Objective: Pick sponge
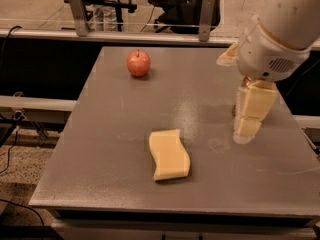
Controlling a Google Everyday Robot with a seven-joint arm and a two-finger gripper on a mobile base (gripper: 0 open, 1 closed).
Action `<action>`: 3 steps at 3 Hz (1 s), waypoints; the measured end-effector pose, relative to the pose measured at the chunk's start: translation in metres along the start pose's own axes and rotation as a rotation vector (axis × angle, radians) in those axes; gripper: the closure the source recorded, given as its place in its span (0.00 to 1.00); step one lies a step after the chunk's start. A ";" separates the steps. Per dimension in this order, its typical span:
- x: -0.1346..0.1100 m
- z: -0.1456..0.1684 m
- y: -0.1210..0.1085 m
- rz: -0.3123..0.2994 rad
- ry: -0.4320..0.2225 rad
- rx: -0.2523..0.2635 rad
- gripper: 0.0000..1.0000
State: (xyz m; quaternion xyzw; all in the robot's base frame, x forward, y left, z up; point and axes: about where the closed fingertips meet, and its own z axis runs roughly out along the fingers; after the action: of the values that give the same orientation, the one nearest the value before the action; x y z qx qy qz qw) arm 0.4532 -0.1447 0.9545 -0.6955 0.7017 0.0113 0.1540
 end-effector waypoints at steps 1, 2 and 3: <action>-0.025 0.027 0.005 -0.092 -0.007 -0.054 0.00; -0.044 0.056 0.014 -0.171 0.005 -0.100 0.00; -0.060 0.083 0.028 -0.239 0.018 -0.141 0.00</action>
Offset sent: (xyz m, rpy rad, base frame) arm -0.0090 0.0851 -0.0835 -0.0838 0.1161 0.2917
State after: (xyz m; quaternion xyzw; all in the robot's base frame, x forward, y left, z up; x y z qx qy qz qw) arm 0.4418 -0.0661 0.8843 -0.7832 0.6128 0.0359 0.0985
